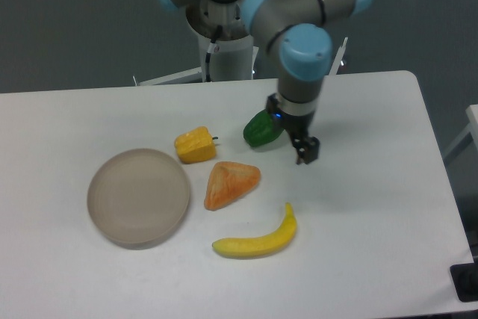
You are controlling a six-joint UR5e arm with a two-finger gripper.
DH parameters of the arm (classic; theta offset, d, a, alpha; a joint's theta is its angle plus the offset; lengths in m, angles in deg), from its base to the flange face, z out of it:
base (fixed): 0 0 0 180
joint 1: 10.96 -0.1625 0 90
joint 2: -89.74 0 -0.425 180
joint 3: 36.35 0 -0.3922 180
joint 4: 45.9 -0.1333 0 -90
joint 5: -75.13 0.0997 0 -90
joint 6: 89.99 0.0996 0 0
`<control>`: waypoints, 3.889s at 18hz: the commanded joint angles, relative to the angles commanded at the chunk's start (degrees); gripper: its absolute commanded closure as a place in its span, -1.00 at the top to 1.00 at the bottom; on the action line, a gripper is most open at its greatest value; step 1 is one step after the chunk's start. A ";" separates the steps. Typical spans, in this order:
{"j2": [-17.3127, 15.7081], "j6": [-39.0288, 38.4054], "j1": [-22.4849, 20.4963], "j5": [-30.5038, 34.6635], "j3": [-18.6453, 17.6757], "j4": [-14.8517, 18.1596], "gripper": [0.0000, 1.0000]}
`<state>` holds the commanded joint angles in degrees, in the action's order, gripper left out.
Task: Pick up the yellow pepper from the table
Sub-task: 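Move the gripper past the green pepper toward the yellow pepper, then lower the gripper onto the yellow pepper and close on it, then lift the held yellow pepper up and carry it away from the plate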
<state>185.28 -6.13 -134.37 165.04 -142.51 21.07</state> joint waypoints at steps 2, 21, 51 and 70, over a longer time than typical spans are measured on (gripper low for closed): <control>-0.09 -2.71 3.07 0.00 -1.23 -0.09 1.00; 5.61 -7.65 13.54 0.53 -7.30 -7.29 1.00; 5.09 -6.07 -7.52 -0.09 19.41 13.62 -0.96; 11.24 9.40 -11.50 0.00 22.76 12.75 -0.93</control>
<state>196.53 3.27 -145.87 165.04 -119.76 33.82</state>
